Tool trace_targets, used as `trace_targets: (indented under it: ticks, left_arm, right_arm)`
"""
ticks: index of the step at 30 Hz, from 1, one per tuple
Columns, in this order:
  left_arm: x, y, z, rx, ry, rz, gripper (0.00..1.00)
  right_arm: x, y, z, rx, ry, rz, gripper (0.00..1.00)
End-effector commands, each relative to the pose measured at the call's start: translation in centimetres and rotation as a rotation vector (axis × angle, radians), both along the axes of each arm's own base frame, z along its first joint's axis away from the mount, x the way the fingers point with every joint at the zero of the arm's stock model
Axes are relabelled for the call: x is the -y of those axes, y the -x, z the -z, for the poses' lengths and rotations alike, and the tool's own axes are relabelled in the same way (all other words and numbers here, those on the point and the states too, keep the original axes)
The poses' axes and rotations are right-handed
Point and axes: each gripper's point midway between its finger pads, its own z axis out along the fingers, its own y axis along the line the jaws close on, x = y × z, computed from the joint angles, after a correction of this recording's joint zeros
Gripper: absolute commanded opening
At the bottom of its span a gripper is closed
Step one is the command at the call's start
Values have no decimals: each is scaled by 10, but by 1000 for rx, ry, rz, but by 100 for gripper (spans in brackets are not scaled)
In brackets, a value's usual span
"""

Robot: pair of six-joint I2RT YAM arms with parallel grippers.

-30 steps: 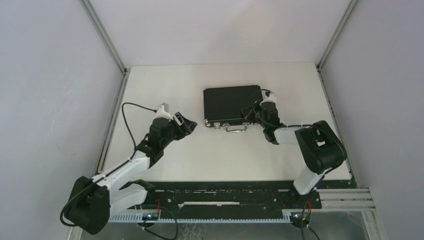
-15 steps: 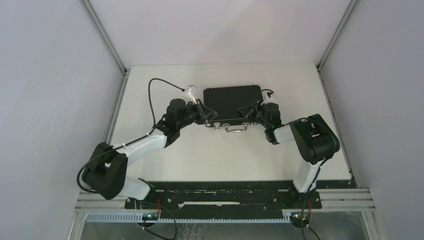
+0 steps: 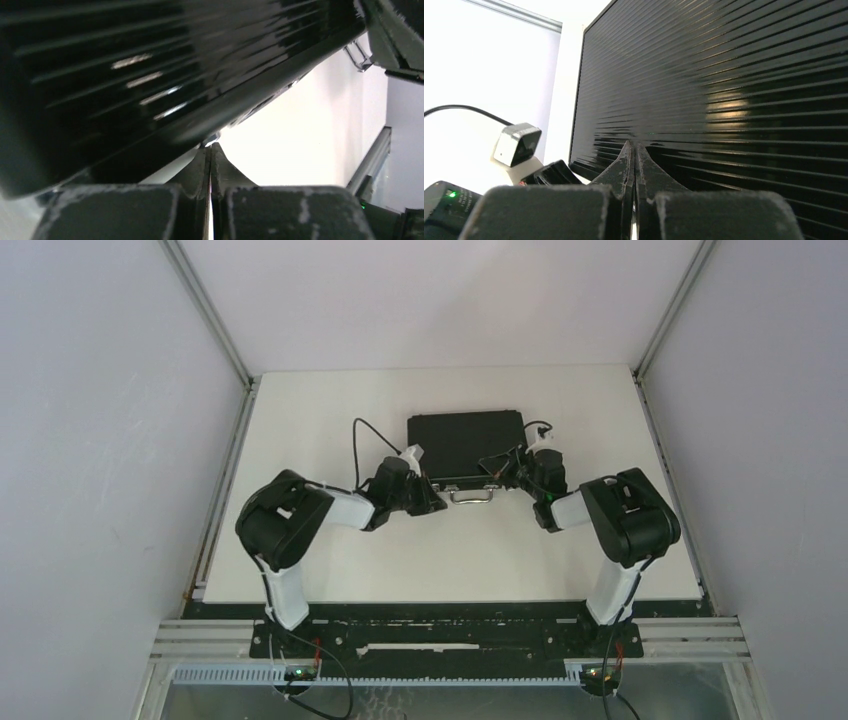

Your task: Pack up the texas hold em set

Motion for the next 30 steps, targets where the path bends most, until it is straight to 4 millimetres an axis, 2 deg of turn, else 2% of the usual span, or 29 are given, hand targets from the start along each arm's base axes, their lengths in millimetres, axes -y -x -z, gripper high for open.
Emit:
trace_targets:
  ticks: [1, 4, 6, 11, 16, 19, 22, 24, 25, 27, 30]
  left_arm:
    - [-6, -11, 12, -17, -40, -71, 0]
    - [-12, -8, 12, -17, -71, -77, 0]
    - [-13, -6, 4, -1, -62, -71, 0]
    - [0, 4, -57, 161, 7, 9, 0]
    - [20, 23, -125, 308, 119, 139, 3]
    - [26, 9, -154, 363, 139, 115, 6]
    - [36, -17, -160, 356, 95, 100, 7]
    - [41, -34, -153, 311, 100, 73, 6]
    - [42, -43, -148, 281, 117, 47, 5]
    - [41, -57, -133, 181, 156, -24, 4]
    - [39, -67, -111, 98, 165, -71, 4]
  right_arm:
    - [13, 38, 58, -214, 94, -14, 0]
    - [16, 39, 53, -202, 106, -7, 0]
    - [14, 39, 46, -183, 103, -17, 0]
    - [9, 41, 7, -84, 97, -55, 0]
    - [21, 42, -47, 50, 131, -36, 0]
    - [31, 45, -73, 90, 93, -37, 0]
    - [43, 46, -91, 114, 56, -34, 0]
    - [49, 46, -90, 103, 85, -22, 0]
    - [51, 46, -82, 79, 113, -18, 0]
    - [56, 45, -59, -1, 135, -4, 0]
    - [53, 54, -18, -107, 88, -8, 0]
